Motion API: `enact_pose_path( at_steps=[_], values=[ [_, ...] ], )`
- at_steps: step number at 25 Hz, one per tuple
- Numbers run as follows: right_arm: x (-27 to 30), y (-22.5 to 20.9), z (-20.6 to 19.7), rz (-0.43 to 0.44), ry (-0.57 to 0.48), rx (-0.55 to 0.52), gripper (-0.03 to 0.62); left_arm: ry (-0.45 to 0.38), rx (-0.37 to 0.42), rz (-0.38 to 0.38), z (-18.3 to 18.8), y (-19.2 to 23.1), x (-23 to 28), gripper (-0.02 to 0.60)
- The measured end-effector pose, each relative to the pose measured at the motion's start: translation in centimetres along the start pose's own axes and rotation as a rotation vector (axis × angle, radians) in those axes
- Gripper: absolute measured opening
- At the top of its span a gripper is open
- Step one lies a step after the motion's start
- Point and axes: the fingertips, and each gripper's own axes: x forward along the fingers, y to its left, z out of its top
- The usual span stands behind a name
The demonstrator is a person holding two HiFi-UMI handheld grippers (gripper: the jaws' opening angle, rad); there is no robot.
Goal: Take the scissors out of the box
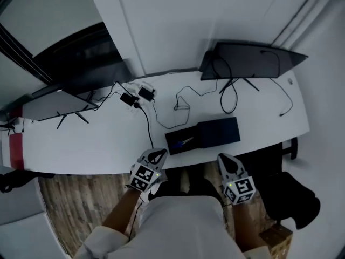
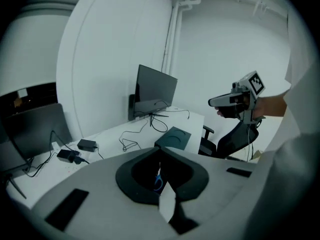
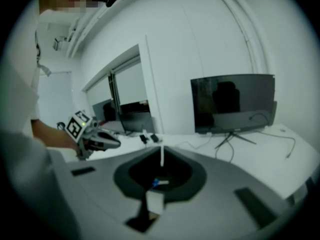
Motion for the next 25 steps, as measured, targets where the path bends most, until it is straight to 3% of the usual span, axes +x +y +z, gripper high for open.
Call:
enact_pose_path(
  at_steps=[11,17,25],
  values=[
    [-0.3,-1.5,-4.8,-0.086,0.074,0.116,0.034,0.311,0.169,-0.165,-7.3,-1.0,8.4,0.052],
    [0.0,-2.9,-6.3,-0.086,0.097,0.168,0.034,0.51,0.239,-0.203,-11.2,-0.8,12.2,0.089],
    [-0.2,-4.8,-8.6,-0.101,0.117,0.242,0.035,0.713,0.367,-0.208,-16.1,0.5,15.9,0.118]
  ],
)
